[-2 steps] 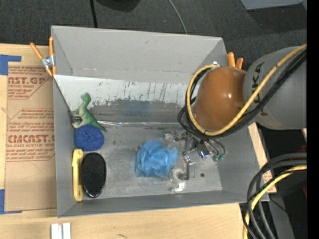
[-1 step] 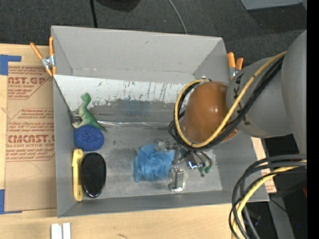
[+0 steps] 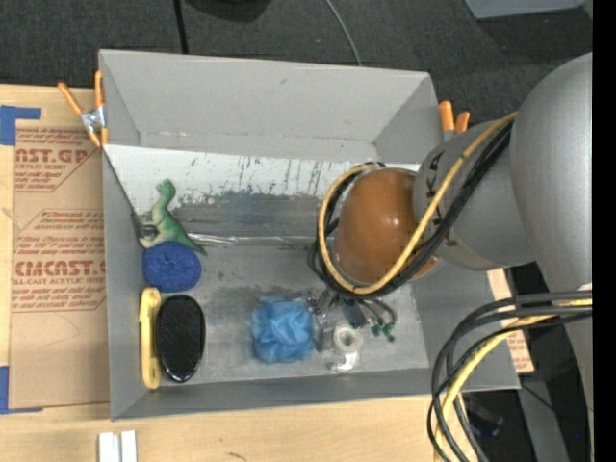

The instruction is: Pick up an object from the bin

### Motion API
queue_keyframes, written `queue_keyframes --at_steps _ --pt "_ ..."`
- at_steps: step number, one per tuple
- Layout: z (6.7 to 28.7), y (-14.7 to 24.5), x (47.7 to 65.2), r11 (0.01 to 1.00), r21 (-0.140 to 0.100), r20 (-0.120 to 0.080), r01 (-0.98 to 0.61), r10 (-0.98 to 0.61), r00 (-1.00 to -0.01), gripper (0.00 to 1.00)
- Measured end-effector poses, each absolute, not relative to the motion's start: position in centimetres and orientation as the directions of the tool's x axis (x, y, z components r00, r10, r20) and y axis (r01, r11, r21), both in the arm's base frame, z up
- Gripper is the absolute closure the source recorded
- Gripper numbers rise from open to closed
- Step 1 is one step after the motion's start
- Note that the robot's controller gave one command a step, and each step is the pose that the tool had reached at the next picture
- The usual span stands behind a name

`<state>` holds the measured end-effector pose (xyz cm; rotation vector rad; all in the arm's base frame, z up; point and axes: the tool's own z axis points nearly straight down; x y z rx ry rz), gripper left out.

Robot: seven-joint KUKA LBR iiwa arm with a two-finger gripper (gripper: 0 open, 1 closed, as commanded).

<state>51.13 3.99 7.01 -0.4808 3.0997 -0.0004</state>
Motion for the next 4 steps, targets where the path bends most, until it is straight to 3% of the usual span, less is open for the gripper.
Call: queue_keyframes --at_steps 2,4 --pt "7.4 4.0 51.0 0.953 0.000 -0.001 -0.303 -0.303 -0.953 1.00" --pt "10.5 4.0 51.0 0.953 0.000 0.000 -0.303 -0.303 -0.953 1.00"
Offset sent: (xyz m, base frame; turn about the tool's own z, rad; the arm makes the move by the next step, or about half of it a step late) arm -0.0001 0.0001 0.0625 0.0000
